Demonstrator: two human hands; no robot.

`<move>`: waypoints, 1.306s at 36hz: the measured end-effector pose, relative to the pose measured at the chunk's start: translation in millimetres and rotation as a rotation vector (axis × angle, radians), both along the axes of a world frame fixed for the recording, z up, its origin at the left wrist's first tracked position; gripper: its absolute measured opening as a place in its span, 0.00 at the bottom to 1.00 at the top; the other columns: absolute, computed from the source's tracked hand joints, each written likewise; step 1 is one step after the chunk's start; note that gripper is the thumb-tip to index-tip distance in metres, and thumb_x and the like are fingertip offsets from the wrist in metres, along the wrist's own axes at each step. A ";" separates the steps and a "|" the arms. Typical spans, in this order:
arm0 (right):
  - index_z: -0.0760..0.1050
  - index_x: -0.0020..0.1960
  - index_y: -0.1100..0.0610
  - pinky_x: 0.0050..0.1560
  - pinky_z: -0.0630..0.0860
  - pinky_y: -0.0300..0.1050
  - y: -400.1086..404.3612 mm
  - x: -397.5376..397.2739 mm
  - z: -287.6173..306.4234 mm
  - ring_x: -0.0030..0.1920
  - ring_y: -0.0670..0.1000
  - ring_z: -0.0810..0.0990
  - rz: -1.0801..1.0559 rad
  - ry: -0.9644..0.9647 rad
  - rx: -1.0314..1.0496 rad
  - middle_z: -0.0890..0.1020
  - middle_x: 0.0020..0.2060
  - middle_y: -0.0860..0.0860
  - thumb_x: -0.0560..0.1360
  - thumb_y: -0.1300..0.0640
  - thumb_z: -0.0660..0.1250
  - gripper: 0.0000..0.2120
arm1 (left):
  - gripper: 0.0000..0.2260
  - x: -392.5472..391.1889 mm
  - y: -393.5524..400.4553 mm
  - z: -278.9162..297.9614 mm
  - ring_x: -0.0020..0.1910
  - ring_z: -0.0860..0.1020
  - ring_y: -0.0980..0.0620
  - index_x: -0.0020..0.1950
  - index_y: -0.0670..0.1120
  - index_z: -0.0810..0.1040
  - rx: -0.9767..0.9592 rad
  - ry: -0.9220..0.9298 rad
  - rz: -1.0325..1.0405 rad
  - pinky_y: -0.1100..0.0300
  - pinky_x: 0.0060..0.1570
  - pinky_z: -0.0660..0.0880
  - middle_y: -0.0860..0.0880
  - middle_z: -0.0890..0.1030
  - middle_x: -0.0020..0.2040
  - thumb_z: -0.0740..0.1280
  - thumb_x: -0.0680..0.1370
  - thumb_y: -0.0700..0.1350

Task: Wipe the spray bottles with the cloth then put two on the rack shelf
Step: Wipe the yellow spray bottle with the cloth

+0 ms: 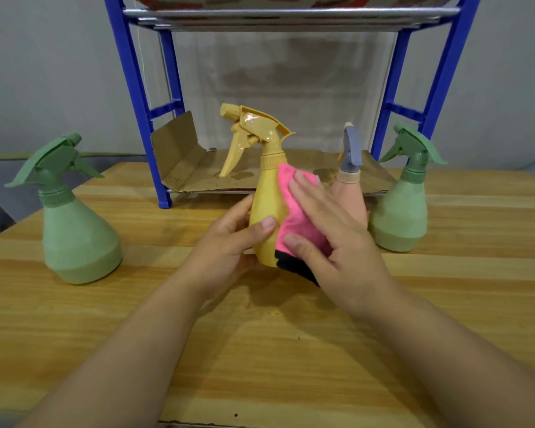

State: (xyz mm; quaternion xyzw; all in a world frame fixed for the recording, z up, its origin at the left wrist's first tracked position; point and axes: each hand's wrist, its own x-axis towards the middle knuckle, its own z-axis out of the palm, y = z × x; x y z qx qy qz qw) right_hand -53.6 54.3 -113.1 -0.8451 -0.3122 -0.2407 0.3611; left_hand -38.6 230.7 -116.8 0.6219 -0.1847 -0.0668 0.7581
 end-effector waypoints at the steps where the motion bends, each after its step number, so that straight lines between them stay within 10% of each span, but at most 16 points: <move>1: 0.53 0.77 0.48 0.76 0.45 0.35 1.0 0.1 -0.2 0.78 0.42 0.47 0.013 0.023 -0.030 0.54 0.77 0.40 0.78 0.46 0.59 0.30 | 0.20 -0.4 0.6 0.3 0.50 0.82 0.50 0.63 0.59 0.74 0.001 -0.009 -0.005 0.54 0.45 0.80 0.51 0.82 0.55 0.69 0.71 0.49; 7: 0.50 0.78 0.48 0.76 0.44 0.38 9.6 1.3 -0.3 0.78 0.43 0.43 0.069 0.004 -0.011 0.48 0.78 0.42 0.81 0.47 0.56 0.28 | 0.22 -3.0 3.2 2.7 0.51 0.81 0.48 0.67 0.55 0.72 -0.014 -0.029 -0.055 0.53 0.46 0.80 0.49 0.82 0.56 0.65 0.73 0.45; 15: 0.54 0.78 0.50 0.73 0.62 0.47 15.2 6.3 7.1 0.72 0.41 0.64 0.270 0.361 0.504 0.66 0.73 0.43 0.79 0.47 0.54 0.28 | 0.26 -4.1 7.1 1.7 0.53 0.80 0.47 0.66 0.54 0.73 -0.022 -0.083 -0.134 0.53 0.45 0.79 0.46 0.80 0.58 0.73 0.68 0.51; 20: 0.46 0.78 0.49 0.75 0.48 0.34 18.3 0.4 -2.6 0.77 0.40 0.50 0.050 0.042 0.188 0.52 0.78 0.44 0.82 0.46 0.51 0.28 | 0.24 -2.6 5.3 3.9 0.43 0.81 0.48 0.68 0.52 0.71 -0.159 -0.008 0.026 0.50 0.41 0.79 0.43 0.78 0.55 0.67 0.72 0.45; 27: 0.50 0.77 0.58 0.77 0.48 0.45 15.3 3.9 -3.1 0.79 0.51 0.48 0.079 -0.201 0.033 0.51 0.78 0.52 0.82 0.45 0.50 0.29 | 0.21 -10.6 5.2 6.4 0.43 0.81 0.47 0.64 0.47 0.73 -0.178 -0.009 0.036 0.52 0.38 0.79 0.45 0.81 0.51 0.65 0.71 0.49; 37: 0.54 0.76 0.55 0.59 0.68 0.26 19.1 0.9 10.5 0.62 0.28 0.70 0.305 0.378 0.640 0.68 0.64 0.35 0.79 0.51 0.52 0.27 | 0.27 -10.6 4.6 4.9 0.49 0.81 0.48 0.64 0.49 0.74 -0.146 -0.007 -0.007 0.52 0.40 0.80 0.47 0.81 0.56 0.74 0.66 0.45; 42: 0.43 0.79 0.52 0.76 0.49 0.38 29.0 1.5 -7.7 0.77 0.41 0.46 0.041 0.017 0.196 0.49 0.78 0.44 0.81 0.42 0.47 0.30 | 0.18 -8.8 1.2 8.1 0.40 0.80 0.48 0.59 0.44 0.75 -0.199 0.074 0.103 0.53 0.36 0.77 0.46 0.82 0.46 0.65 0.70 0.46; 47: 0.48 0.77 0.61 0.78 0.47 0.48 26.3 10.0 -11.5 0.79 0.53 0.45 0.041 -0.174 0.022 0.48 0.78 0.52 0.82 0.46 0.50 0.30 | 0.16 -10.5 2.5 6.6 0.40 0.80 0.49 0.57 0.45 0.75 -0.227 0.045 0.146 0.54 0.35 0.78 0.46 0.81 0.46 0.66 0.70 0.47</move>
